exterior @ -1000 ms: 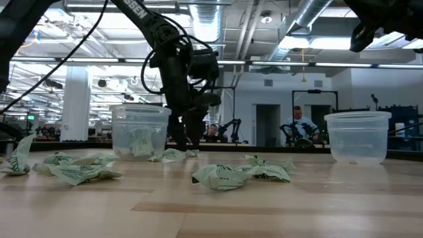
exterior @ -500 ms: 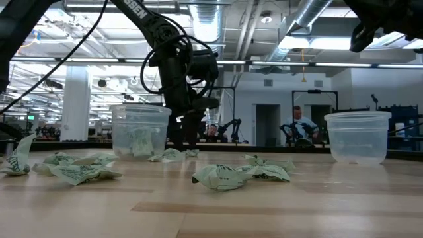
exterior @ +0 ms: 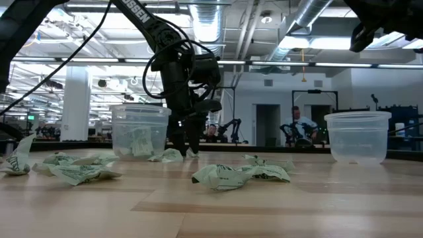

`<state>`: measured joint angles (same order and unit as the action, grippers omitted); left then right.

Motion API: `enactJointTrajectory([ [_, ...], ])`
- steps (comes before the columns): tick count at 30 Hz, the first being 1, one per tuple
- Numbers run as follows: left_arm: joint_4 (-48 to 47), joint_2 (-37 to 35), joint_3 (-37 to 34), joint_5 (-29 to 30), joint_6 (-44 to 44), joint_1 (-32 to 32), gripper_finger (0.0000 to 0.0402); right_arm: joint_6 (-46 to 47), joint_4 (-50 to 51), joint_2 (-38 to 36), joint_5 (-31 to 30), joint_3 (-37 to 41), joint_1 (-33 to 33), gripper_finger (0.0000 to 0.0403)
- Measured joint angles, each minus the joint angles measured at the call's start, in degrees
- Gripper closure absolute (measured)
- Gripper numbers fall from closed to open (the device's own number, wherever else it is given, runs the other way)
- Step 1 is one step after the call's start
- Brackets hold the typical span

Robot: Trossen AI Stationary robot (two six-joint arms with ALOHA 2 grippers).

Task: Pick and place Stevia / Truvia into bins
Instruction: Put the white stevia packet into the left transparent container

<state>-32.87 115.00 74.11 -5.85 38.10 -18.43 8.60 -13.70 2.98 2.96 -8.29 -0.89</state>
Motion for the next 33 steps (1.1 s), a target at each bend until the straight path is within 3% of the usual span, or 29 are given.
enactJointTrajectory([
  [7, -1.28, 0.18, 1.32, 0.44, -4.71, 0.13, 0.0273, 0.00, -0.02, 0.00, 0.00, 0.00, 0.00, 0.0403],
  [18, -2.20, 0.47, 2.22, 1.17, -12.30, 0.11, 0.0395, 0.00, 0.00, 0.00, 0.00, 0.00, 0.00, 0.0403],
  [26, -5.65, -0.93, 7.58, 2.64, -15.90, 2.40, 0.0401, 0.00, -0.02, 0.00, 0.00, 0.00, 0.00, 0.0403],
  [33, -14.73, -8.87, 9.78, 8.54, -16.36, 7.62, 0.0401, 0.00, -0.02, 0.00, 0.00, 0.00, -0.01, 0.0403],
])
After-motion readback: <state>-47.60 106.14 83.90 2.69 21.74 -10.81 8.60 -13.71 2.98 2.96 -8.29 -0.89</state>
